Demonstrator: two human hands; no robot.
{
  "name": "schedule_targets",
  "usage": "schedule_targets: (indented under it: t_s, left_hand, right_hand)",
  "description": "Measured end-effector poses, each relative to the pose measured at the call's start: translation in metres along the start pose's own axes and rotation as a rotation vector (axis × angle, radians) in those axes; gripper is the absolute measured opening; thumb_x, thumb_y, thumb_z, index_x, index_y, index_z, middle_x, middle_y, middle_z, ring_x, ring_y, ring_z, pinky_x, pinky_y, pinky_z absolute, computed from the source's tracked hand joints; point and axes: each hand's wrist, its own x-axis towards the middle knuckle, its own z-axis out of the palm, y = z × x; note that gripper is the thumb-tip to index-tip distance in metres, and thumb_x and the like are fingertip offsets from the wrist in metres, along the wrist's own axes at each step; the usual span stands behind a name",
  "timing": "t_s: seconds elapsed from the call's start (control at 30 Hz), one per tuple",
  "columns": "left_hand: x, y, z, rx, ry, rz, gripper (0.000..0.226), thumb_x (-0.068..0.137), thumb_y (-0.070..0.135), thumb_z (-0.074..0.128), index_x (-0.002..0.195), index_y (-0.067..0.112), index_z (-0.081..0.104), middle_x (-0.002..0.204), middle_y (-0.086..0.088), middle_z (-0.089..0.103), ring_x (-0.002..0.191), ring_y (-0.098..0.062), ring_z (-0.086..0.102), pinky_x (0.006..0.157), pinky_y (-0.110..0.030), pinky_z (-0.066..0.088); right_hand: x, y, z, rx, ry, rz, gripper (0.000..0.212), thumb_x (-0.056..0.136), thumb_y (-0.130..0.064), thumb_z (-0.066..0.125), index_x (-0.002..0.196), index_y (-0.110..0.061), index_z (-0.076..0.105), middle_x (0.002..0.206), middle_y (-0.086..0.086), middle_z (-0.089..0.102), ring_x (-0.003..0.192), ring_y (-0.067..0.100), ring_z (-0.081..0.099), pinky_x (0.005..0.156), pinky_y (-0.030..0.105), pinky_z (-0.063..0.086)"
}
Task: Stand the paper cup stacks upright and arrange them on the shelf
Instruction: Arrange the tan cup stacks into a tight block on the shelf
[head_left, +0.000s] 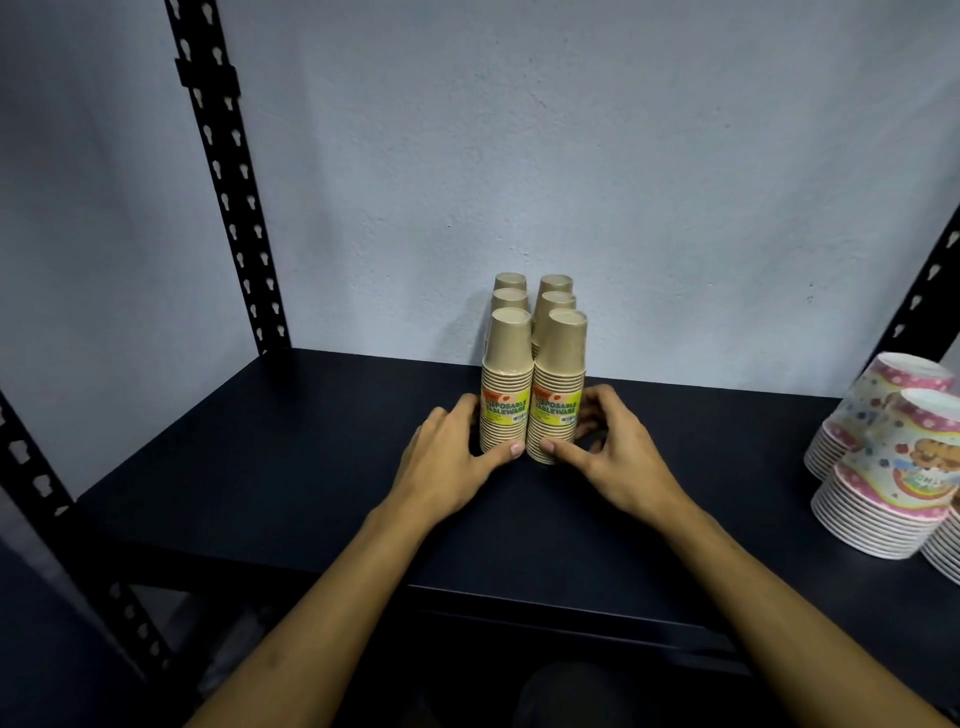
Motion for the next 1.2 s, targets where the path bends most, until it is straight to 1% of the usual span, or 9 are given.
schedule_targets:
  t_s: [0.53, 0.73, 0.83, 0.9, 0.97, 1.03, 1.1, 1.13, 1.2]
  left_hand:
    - [-0.001, 0.0, -0.001, -0.029, -0.006, 0.001, 0.072, 0.079, 0.064, 0.072, 0.138, 0.032, 0.048, 0.125, -0.002, 0.058, 0.119, -0.018, 0.057, 0.099, -0.043, 0.053]
    - [0.001, -0.004, 0.001, -0.079, -0.011, 0.025, 0.074, 0.072, 0.072, 0.071, 0.134, 0.037, 0.048, 0.124, 0.003, 0.061, 0.119, -0.015, 0.057, 0.095, -0.039, 0.054]
    - [-0.002, -0.001, -0.006, -0.204, -0.012, 0.002, 0.088, 0.064, 0.074, 0.074, 0.136, 0.032, 0.047, 0.129, 0.008, 0.059, 0.119, -0.011, 0.055, 0.094, -0.032, 0.051]
    - [-0.003, 0.001, -0.015, -0.353, -0.036, -0.049, 0.096, 0.057, 0.076, 0.07, 0.137, 0.029, 0.046, 0.133, 0.007, 0.056, 0.12, -0.012, 0.054, 0.099, -0.036, 0.049]
    - [0.001, 0.0, -0.023, -0.556, -0.047, -0.094, 0.095, 0.056, 0.076, 0.064, 0.137, 0.03, 0.047, 0.136, 0.004, 0.054, 0.125, -0.014, 0.053, 0.106, -0.042, 0.045]
    - [0.007, 0.004, -0.03, -0.803, -0.03, -0.154, 0.096, 0.058, 0.078, 0.058, 0.139, 0.028, 0.048, 0.144, 0.002, 0.051, 0.131, -0.016, 0.049, 0.111, -0.042, 0.041]
    - [0.018, 0.013, -0.032, -1.006, -0.014, -0.192, 0.097, 0.069, 0.079, 0.053, 0.15, 0.026, 0.042, 0.156, 0.0, 0.042, 0.14, -0.018, 0.042, 0.116, -0.042, 0.034]
    - [0.025, 0.02, -0.031, -1.054, 0.002, -0.196, 0.092, 0.08, 0.077, 0.048, 0.155, 0.025, 0.036, 0.161, 0.0, 0.036, 0.146, -0.018, 0.036, 0.12, -0.043, 0.029]
    - [0.039, 0.033, -0.031, -1.093, 0.04, -0.196, 0.078, 0.094, 0.071, 0.038, 0.158, 0.028, 0.029, 0.165, 0.002, 0.027, 0.151, -0.017, 0.027, 0.123, -0.043, 0.02]
  right_hand:
    - [-0.001, -0.004, -0.001, -0.01, -0.021, 0.02, 0.053, 0.08, -0.034, 0.082, 0.122, -0.027, 0.05, 0.109, -0.013, 0.064, 0.097, 0.004, 0.063, 0.073, 0.016, 0.048]
    - [0.0, -0.001, 0.0, 0.006, -0.007, 0.02, 0.053, 0.078, -0.037, 0.084, 0.119, -0.026, 0.052, 0.108, -0.011, 0.066, 0.096, 0.005, 0.064, 0.076, 0.019, 0.051]
    - [0.0, -0.007, -0.004, 0.175, 0.069, 0.097, 0.048, 0.08, -0.043, 0.08, 0.116, -0.021, 0.056, 0.104, -0.002, 0.07, 0.093, 0.012, 0.068, 0.078, 0.03, 0.058]
    - [0.003, -0.009, -0.013, 0.36, 0.203, 0.166, 0.033, 0.09, -0.041, 0.07, 0.109, -0.016, 0.06, 0.106, 0.01, 0.071, 0.094, 0.019, 0.069, 0.074, 0.036, 0.056]
    - [0.012, -0.007, -0.023, 0.539, 0.321, 0.257, 0.034, 0.09, -0.045, 0.061, 0.106, -0.015, 0.063, 0.109, 0.013, 0.072, 0.098, 0.025, 0.069, 0.074, 0.037, 0.052]
    - [0.024, -0.006, -0.026, 0.599, 0.321, 0.327, 0.044, 0.093, -0.051, 0.052, 0.116, -0.016, 0.063, 0.117, 0.009, 0.07, 0.107, 0.024, 0.066, 0.084, 0.038, 0.05]
    - [0.036, -0.011, -0.023, 0.585, 0.266, 0.336, 0.052, 0.1, -0.053, 0.042, 0.133, -0.016, 0.057, 0.133, 0.005, 0.063, 0.121, 0.021, 0.058, 0.103, 0.042, 0.046]
    - [0.044, -0.015, -0.019, 0.588, 0.236, 0.333, 0.058, 0.101, -0.055, 0.038, 0.142, -0.016, 0.051, 0.141, 0.003, 0.058, 0.13, 0.02, 0.053, 0.111, 0.043, 0.04]
    - [0.058, -0.026, -0.011, 0.611, 0.178, 0.324, 0.071, 0.098, -0.065, 0.033, 0.152, -0.019, 0.041, 0.152, 0.001, 0.047, 0.142, 0.019, 0.042, 0.121, 0.047, 0.028]
